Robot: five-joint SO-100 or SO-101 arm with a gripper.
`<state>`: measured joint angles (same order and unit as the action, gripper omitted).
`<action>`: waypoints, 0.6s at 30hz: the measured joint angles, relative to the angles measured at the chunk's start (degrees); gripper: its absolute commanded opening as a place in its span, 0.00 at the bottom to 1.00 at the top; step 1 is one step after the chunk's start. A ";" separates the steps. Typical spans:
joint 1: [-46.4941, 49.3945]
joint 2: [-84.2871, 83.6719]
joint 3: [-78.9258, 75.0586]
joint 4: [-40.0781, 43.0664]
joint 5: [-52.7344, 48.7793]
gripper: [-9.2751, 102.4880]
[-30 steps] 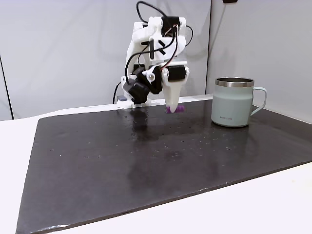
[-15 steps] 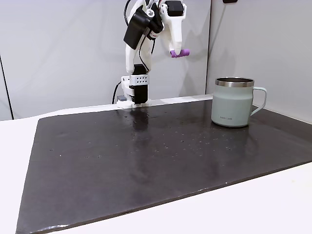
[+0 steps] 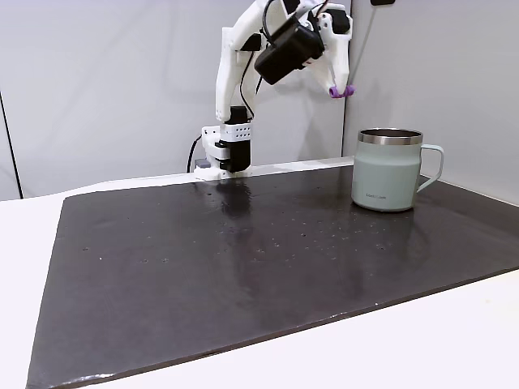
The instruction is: Grasp a pengrip and put it in the cup.
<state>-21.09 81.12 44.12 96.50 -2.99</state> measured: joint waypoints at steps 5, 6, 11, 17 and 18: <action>-0.97 -7.47 -10.11 0.00 0.00 0.08; -1.58 -8.61 -11.34 0.00 0.00 0.08; -5.01 -13.36 -15.91 0.00 0.00 0.09; -7.56 -17.40 -21.01 0.00 0.00 0.09; -8.35 -17.67 -21.45 0.00 0.00 0.09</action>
<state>-29.44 63.46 22.68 96.50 -2.99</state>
